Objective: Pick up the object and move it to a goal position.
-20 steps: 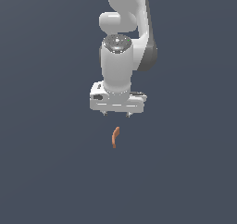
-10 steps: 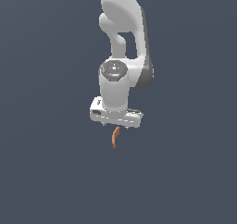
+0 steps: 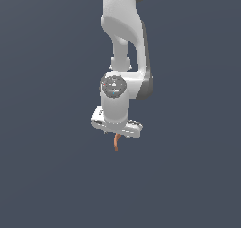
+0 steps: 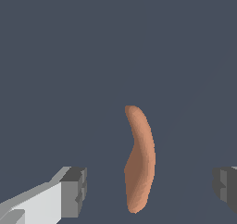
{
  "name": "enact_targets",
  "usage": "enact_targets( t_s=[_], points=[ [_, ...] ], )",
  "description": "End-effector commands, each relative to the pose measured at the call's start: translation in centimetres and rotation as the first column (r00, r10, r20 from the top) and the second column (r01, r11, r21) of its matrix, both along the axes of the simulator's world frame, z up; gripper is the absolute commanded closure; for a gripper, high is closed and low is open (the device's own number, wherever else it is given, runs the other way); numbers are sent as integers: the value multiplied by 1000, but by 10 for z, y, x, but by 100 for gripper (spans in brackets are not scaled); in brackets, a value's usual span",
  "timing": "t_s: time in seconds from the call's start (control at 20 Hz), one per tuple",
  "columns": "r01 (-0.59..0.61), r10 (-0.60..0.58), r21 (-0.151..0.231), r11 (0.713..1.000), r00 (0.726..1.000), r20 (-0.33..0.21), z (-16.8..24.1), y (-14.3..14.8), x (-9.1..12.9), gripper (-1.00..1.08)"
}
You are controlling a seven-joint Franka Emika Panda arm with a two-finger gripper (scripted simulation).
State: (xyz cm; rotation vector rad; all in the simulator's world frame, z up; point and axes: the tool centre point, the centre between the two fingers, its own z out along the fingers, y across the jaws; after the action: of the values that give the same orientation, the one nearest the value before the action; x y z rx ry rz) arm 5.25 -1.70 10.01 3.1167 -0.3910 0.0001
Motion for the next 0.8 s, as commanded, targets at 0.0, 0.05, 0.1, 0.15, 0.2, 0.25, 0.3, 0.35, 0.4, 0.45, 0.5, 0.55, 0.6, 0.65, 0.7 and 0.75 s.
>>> enact_targets(
  t_s=[0.0, 0.05, 0.1, 0.15, 0.2, 0.25, 0.3, 0.35, 0.4, 0.45, 0.5, 0.55, 0.6, 0.65, 0.7, 0.75],
  points=[
    [5, -5, 0, 1000, 1000, 0, -2, 0, 1, -92],
    [2, -2, 0, 1000, 1000, 0, -1, 0, 0, -92],
    [2, -2, 0, 1000, 1000, 0, -1, 0, 0, -92],
    [2, -2, 0, 1000, 1000, 0, -3, 0, 0, -92],
    [2, -2, 0, 1000, 1000, 0, -5, 0, 0, -92],
    [2, -2, 0, 1000, 1000, 0, -7, 0, 0, -92],
    [3, -3, 0, 1000, 1000, 0, -11, 0, 0, -92],
    [3, -3, 0, 1000, 1000, 0, -15, 0, 0, -92],
    [3, -3, 0, 1000, 1000, 0, -20, 0, 0, -92],
    [3, -3, 0, 1000, 1000, 0, -25, 0, 0, -92],
    [3, -3, 0, 1000, 1000, 0, -31, 0, 0, -92],
    [4, -4, 0, 1000, 1000, 0, -37, 0, 0, -92],
    [4, -4, 0, 1000, 1000, 0, -41, 0, -1, -92],
    [5, -5, 0, 1000, 1000, 0, -45, 0, -1, -92],
    [5, -5, 0, 1000, 1000, 0, -48, 0, -1, -92],
    [5, -5, 0, 1000, 1000, 0, -50, 0, 0, -92]
  ],
)
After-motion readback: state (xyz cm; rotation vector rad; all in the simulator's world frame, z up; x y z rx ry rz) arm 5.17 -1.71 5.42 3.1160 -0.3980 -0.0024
